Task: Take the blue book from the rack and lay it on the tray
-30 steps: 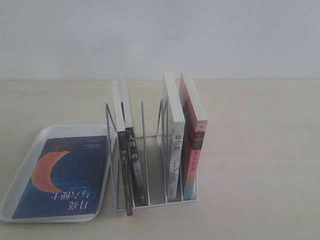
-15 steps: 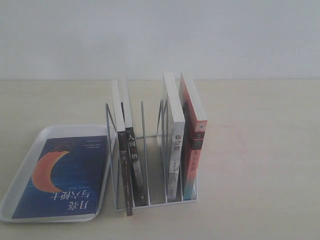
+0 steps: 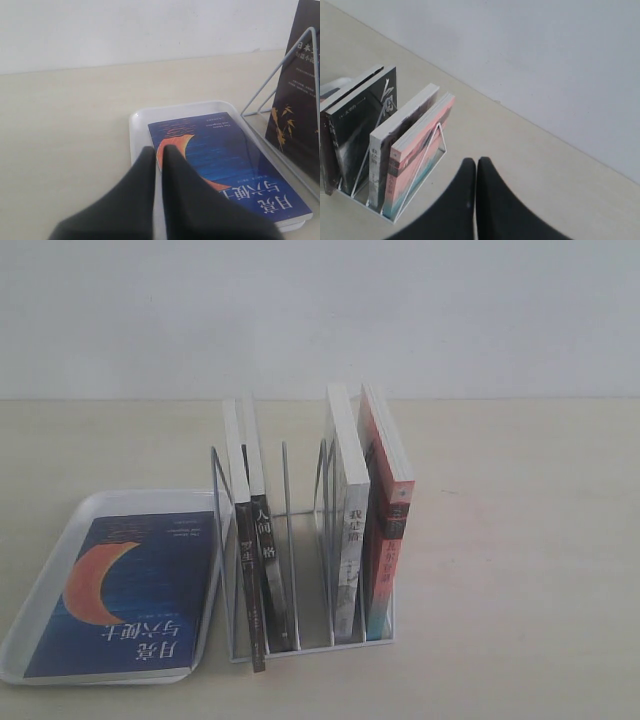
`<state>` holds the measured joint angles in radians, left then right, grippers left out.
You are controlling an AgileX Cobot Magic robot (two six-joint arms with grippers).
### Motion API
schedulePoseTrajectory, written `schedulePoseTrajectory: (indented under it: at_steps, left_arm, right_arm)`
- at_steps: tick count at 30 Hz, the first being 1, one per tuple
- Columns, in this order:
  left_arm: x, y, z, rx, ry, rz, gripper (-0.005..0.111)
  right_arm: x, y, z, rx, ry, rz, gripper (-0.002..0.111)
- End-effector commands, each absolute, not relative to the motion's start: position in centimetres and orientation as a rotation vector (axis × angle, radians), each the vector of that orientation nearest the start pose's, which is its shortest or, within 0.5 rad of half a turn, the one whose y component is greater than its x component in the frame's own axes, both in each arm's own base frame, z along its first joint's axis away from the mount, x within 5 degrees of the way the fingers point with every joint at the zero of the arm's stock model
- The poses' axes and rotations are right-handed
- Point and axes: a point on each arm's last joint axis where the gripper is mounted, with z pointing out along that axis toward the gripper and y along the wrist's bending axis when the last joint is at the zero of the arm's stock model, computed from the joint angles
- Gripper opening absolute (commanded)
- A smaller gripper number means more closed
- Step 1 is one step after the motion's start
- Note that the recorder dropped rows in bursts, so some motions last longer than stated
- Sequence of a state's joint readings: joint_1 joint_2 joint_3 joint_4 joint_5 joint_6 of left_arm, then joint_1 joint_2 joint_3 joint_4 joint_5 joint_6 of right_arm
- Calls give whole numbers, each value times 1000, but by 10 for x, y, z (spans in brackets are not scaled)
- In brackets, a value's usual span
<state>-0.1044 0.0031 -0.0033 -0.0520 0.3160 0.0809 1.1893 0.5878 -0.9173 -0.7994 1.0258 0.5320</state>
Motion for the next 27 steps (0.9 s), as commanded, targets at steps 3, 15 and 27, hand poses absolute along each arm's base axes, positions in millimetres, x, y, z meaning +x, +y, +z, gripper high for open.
schedulePoseTrajectory:
  at_steps: [3, 15, 27]
  left_arm:
    - [54, -7, 185, 125, 1794, -68, 5]
    - [54, -7, 185, 125, 1794, -68, 5]
    - [54, -7, 185, 125, 1794, -68, 5]
  right_arm:
    - [84, 35, 399, -554, 1710, 96, 0]
    - [75, 20, 314, -307, 1378, 71, 0]
    - [76, 7, 254, -97, 1511, 24, 0]
